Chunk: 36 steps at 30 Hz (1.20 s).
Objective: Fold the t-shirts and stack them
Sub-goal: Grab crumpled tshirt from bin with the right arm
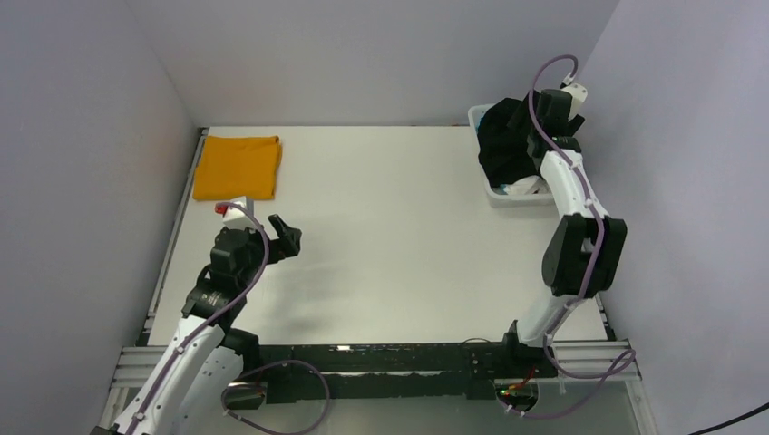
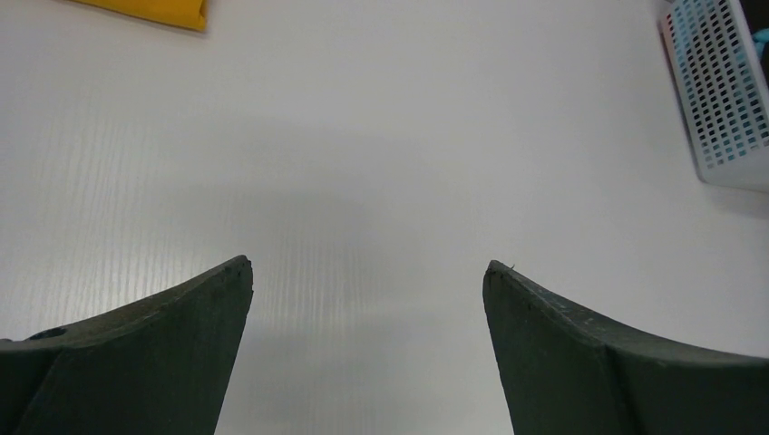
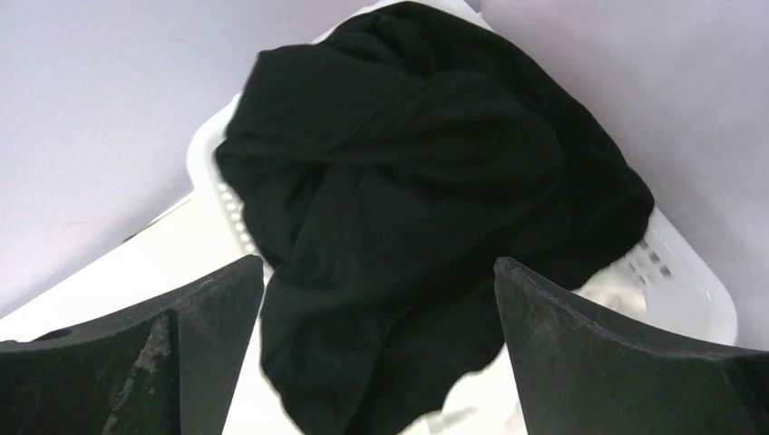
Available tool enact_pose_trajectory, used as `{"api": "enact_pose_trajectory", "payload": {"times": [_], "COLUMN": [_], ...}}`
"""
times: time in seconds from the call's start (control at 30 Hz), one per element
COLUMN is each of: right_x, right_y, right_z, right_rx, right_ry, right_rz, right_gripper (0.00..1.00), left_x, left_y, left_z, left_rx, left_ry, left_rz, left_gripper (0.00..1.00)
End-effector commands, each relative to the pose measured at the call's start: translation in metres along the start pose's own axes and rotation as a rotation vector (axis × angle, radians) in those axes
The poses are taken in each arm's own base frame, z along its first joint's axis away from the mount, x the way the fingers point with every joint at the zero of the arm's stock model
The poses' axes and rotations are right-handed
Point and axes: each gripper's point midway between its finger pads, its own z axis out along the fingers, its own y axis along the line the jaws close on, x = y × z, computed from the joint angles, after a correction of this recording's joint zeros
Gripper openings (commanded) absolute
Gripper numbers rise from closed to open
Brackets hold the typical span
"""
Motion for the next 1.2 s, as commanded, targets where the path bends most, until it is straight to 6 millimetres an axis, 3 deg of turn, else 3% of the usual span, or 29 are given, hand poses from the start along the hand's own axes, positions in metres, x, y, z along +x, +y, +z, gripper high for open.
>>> {"api": "enact_pose_trajectory", "payload": {"times": [0.0, 0.2, 0.3, 0.37, 0.47, 0.57, 0.6, 0.73, 0.83, 1.03, 1.17], "right_x": [-0.002, 0.012, 0.016, 0.012, -0.016, -0.064, -0.081, -0.144, -0.18, -0.231, -0.255], "right_y": [-0.001, 0.003, 0.013, 0.02, 0.033, 0.037, 0.038, 0.045, 0.057, 0.099, 0.14], "right_z": [0.039, 0.092, 0.112, 0.12, 0.111, 0.086, 0.074, 0.023, -0.017, -0.108, -0.177], "right_rx": [-0.003, -0.002, -0.044, -0.075, -0.121, -0.13, -0.132, -0.17, -0.245, -0.505, -0.683], "right_ry": [0.061, 0.088, 0.077, 0.058, 0.0, -0.113, -0.156, -0.303, -0.376, -0.502, -0.579], "right_rz": [-0.048, -0.063, -0.053, -0.049, -0.047, -0.052, -0.053, -0.076, -0.084, -0.046, -0.055], "right_gripper": [1.0, 1.0, 0.91, 0.76, 0.36, 0.03, 0.0, 0.0, 0.0, 0.0, 0.0], "left_x": [-0.009, -0.01, -0.008, -0.008, -0.008, -0.009, -0.009, -0.007, -0.008, -0.007, -0.007], "left_y": [-0.003, -0.002, -0.001, 0.0, 0.0, -0.001, -0.002, -0.004, -0.006, -0.005, -0.005], "left_z": [0.004, 0.005, 0.005, 0.005, 0.004, 0.005, 0.005, 0.006, 0.006, 0.004, 0.002], "left_rx": [-0.001, -0.006, -0.008, -0.013, -0.016, -0.009, -0.006, 0.005, 0.014, 0.014, 0.021], "left_ry": [-0.026, -0.027, -0.025, -0.024, -0.024, -0.028, -0.028, -0.021, -0.023, -0.026, -0.034], "left_rz": [-0.001, -0.002, -0.002, -0.004, -0.006, -0.009, -0.01, -0.016, -0.019, -0.024, -0.027], "left_gripper": [0.99, 0.99, 0.99, 0.99, 0.99, 0.99, 0.99, 0.99, 0.99, 0.99, 1.0]}}
